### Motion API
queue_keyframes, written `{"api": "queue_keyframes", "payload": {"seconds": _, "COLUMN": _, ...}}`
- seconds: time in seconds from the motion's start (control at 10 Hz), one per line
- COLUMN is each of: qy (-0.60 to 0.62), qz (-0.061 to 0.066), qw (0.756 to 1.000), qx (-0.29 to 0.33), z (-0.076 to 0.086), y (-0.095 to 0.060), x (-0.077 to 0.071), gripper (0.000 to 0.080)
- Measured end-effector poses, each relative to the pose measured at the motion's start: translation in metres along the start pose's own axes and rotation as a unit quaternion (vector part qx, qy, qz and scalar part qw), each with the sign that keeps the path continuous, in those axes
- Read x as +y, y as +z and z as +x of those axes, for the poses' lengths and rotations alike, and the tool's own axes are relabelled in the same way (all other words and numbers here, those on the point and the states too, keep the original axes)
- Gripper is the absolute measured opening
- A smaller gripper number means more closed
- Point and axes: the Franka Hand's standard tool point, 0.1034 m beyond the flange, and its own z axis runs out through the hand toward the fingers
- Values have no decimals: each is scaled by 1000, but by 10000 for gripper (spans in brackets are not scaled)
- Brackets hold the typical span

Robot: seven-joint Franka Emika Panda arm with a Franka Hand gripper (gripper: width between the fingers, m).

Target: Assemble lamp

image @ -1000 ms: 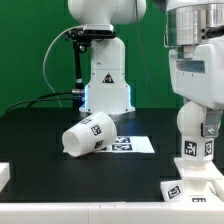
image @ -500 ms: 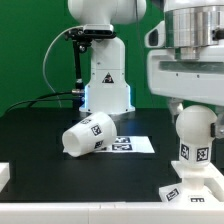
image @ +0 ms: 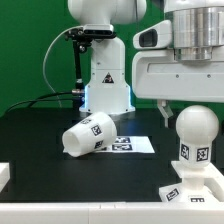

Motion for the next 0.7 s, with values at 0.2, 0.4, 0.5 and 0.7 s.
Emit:
{"api": "queue_keyframes", "payload": {"seconds": 0.2, "qy": -202, "qz": -9, "qw": 978, "qx": 45, "z": 9, "y": -4, "x": -6, "gripper": 698}}
{"api": "queue_keyframes", "payload": {"seconds": 0.4, "qy": -221, "qz": -6, "qw": 974, "qx": 57, "z": 4, "y": 0, "x": -8, "gripper": 698}}
{"api": "queue_keyframes", "payload": {"seconds": 0.5, "qy": -214, "qz": -6, "qw": 975, "qx": 57, "z": 5, "y": 0, "x": -8, "gripper": 571}}
{"api": "queue_keyframes", "payload": {"seconds": 0.7, "qy": -192, "qz": -4, "qw": 980, "qx": 57, "z": 5, "y": 0, "x": -8, "gripper": 574}}
